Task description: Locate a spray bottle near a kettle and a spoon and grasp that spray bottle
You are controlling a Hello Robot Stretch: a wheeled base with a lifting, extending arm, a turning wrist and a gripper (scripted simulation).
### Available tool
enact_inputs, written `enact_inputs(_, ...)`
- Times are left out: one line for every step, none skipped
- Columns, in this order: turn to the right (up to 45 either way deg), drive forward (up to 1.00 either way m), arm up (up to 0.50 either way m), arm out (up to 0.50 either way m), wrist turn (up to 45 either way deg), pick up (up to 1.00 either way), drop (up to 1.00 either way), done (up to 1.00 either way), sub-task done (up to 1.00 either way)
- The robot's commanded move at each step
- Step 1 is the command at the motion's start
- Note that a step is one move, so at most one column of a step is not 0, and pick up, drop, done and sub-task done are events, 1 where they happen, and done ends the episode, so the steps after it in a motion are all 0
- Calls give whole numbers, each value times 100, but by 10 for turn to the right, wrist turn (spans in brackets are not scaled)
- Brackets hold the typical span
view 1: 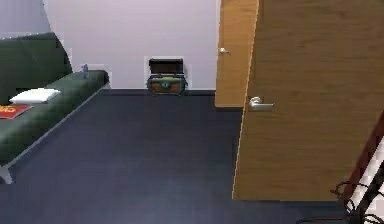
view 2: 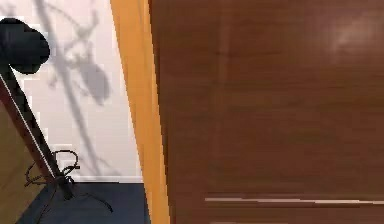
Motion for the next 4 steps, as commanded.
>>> enact_inputs(0, 100, 0, 0, 0, 0, 0, 0, 0)
enact_inputs(30, 0, 0, 0, 0, 0, 0, 0, 0)
enact_inputs(-450, 0, 0, 0, 0, 0, 0, 0, 0)
enact_inputs(-450, 0, 0, 0, 0, 0, 0, 0, 0)
